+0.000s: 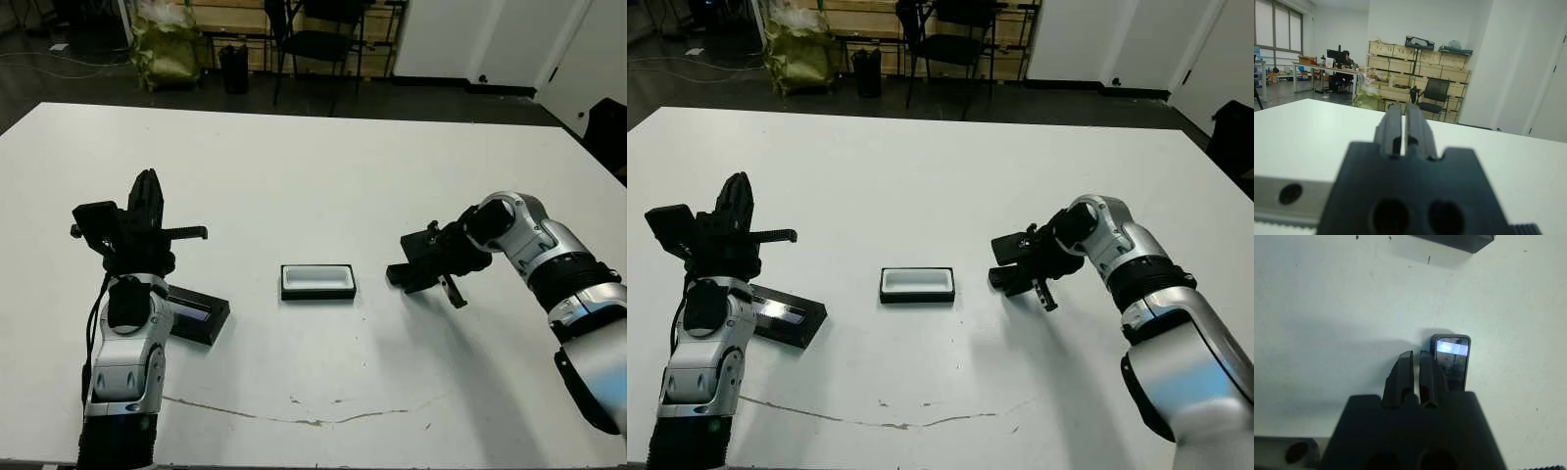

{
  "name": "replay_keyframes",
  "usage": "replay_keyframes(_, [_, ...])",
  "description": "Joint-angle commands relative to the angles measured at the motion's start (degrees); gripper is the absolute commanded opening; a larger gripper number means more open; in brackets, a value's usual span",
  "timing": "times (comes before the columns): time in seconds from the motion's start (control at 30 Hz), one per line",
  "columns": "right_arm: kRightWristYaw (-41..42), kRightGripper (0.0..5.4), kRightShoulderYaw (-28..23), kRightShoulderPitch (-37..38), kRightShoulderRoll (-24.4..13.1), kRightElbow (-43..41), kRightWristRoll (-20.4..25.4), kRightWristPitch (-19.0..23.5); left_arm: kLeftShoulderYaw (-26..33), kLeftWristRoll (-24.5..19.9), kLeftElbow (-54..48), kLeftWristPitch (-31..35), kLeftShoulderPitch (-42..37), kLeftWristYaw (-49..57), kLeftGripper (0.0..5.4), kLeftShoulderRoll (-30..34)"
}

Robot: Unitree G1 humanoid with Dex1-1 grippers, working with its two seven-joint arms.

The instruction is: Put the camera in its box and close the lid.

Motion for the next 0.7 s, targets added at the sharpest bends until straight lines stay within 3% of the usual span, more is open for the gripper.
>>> replay_keyframes(0.03, [-1.95, 0.00, 1.15, 1.07, 0.72, 1.77, -2.02, -0.89, -0.01, 0.59, 0.66, 0.31, 0.69, 0.06, 0.01, -0.15])
replay_keyframes(0.53, [-5.86, 0.00, 2.67, -0.28, 2.71, 5.38, -4.82, -2.17, 0.07, -0.04, 0.98, -0.29, 0.75, -0.17, 0.01, -0.38])
replay_keyframes(0.7, [-5.97, 0.00, 2.17, -0.51, 3.56, 7.65, -4.33, -4.42, -0.28, 0.94, 0.23, 1.04, 0.87, 0.92, 0.01, -0.41])
